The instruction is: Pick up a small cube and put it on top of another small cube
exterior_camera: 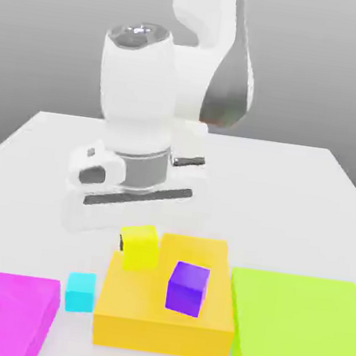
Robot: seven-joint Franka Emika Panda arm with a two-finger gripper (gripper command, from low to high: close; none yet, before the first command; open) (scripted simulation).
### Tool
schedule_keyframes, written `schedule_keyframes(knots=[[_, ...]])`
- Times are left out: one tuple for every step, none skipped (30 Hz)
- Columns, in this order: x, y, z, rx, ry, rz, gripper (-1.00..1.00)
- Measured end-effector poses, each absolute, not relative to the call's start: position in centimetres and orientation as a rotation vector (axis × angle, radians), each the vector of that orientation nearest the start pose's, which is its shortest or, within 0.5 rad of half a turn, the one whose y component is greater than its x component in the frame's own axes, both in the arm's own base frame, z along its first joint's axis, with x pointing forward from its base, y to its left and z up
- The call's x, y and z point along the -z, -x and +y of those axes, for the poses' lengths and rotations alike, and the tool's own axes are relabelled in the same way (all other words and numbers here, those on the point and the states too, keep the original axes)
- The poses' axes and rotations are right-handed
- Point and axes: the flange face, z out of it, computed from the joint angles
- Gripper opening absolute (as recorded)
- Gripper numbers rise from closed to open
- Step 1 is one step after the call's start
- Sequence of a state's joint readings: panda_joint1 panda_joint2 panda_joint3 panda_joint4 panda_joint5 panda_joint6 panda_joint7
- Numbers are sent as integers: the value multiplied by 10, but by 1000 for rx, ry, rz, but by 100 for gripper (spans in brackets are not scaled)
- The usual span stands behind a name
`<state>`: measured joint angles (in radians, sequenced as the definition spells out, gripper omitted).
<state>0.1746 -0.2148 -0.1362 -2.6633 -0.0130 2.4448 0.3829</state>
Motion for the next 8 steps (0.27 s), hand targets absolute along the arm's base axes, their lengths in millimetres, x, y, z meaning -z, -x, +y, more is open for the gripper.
schedule_keyframes(knots=[[-305,-407,28,-9,3094,475,-100],[-296,-407,33,-6,3101,455,-100],[-285,-406,36,-4,3105,445,-100],[-272,-406,37,-3,3107,441,-100],[-261,-405,38,-2,3109,439,100],[-261,-405,38,-3,3109,439,100],[-261,-405,38,-3,3109,439,100],[-261,-405,38,-2,3109,439,100]])
